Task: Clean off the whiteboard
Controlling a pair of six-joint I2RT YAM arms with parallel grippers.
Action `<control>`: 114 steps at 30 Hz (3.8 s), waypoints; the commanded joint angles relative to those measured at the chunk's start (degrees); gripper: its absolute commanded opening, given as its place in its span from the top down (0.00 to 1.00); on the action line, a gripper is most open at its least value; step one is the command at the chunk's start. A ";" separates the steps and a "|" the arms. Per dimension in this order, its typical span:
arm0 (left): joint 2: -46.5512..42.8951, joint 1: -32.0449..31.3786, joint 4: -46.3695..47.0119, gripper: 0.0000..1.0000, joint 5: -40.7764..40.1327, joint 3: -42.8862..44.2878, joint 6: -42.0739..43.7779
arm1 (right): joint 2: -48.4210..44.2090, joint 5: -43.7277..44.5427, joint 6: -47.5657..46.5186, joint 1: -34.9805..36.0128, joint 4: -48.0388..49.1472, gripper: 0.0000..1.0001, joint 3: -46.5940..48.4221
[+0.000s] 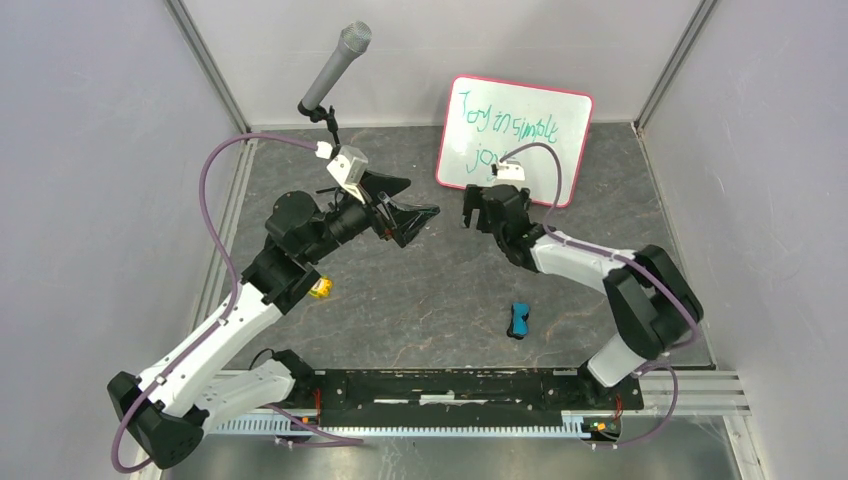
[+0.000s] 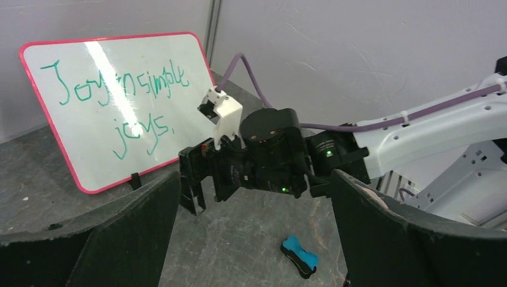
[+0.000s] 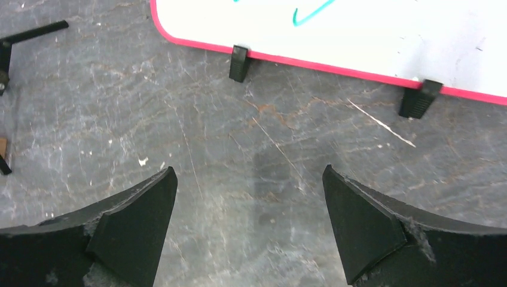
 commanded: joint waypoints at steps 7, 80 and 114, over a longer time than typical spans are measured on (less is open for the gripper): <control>-1.54 -0.10 2.34 0.00 -0.65 1.76 -0.41 | 16.01 6.04 10.29 -0.18 -2.73 0.16 16.59; -1.34 -0.17 -1.20 0.00 -11.69 1.01 -2.48 | -8.38 -15.77 -8.98 6.41 -7.54 0.80 -17.24; -1.21 -0.17 -4.39 0.00 -15.47 2.53 -2.70 | -32.50 5.86 24.69 16.81 -44.45 0.22 -20.94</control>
